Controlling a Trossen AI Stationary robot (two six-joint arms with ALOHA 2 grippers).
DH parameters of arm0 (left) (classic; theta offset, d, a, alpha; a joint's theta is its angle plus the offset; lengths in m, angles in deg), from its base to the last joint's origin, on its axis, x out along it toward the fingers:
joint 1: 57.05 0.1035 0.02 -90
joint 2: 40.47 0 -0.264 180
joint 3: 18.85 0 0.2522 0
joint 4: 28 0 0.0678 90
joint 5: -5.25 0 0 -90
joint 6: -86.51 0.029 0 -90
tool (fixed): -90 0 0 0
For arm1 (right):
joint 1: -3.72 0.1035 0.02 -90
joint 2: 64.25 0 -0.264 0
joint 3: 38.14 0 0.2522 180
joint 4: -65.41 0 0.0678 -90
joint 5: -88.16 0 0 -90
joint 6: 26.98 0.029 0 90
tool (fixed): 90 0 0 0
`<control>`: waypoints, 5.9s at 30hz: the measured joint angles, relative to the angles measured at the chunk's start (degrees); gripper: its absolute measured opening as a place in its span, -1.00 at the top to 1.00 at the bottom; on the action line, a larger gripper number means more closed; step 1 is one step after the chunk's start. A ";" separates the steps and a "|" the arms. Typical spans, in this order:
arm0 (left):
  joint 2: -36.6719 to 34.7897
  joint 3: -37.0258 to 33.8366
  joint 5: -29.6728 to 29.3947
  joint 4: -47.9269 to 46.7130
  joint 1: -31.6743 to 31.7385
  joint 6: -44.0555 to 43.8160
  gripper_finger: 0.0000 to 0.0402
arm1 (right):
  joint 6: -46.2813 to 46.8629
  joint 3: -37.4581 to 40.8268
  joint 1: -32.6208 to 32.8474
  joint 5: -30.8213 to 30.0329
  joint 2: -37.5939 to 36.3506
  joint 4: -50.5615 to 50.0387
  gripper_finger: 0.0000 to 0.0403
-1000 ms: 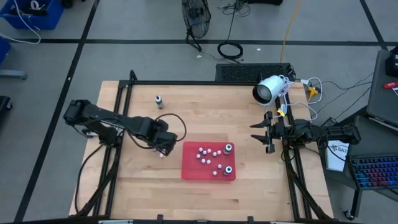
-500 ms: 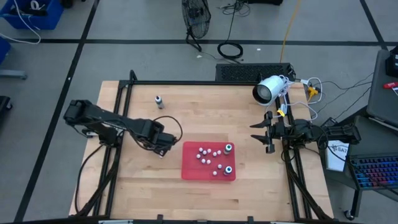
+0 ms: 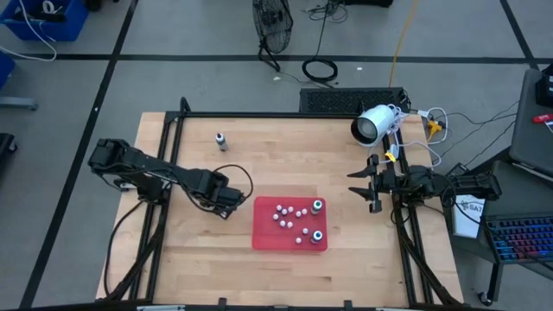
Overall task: Pick & Place food coloring
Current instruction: Put the large violet food coloring bottle into the red bin, then put the small orange food coloring bottle into the red bin
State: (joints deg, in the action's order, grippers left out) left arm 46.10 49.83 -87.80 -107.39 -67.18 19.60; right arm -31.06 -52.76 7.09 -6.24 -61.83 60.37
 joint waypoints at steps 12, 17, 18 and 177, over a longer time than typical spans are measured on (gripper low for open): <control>-0.02 0.00 -0.47 0.19 0.00 1.21 0.26 | 0.00 0.01 -0.01 -0.01 0.00 0.01 0.12; 0.00 0.61 -2.10 -0.90 0.00 3.09 0.27 | 0.01 0.00 0.01 -0.02 0.00 0.01 0.12; 0.00 1.47 -2.17 -1.07 0.00 3.81 0.27 | -0.01 0.00 -0.01 -0.01 0.01 -0.01 0.12; 5.66 -1.38 6.03 16.88 -3.65 10.26 0.54 | -0.01 0.00 -0.01 0.00 0.68 -0.15 0.12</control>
State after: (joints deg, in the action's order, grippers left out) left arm 51.76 48.45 -81.77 -90.52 -70.83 29.86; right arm -31.08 -52.76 7.07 -6.24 -61.16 60.22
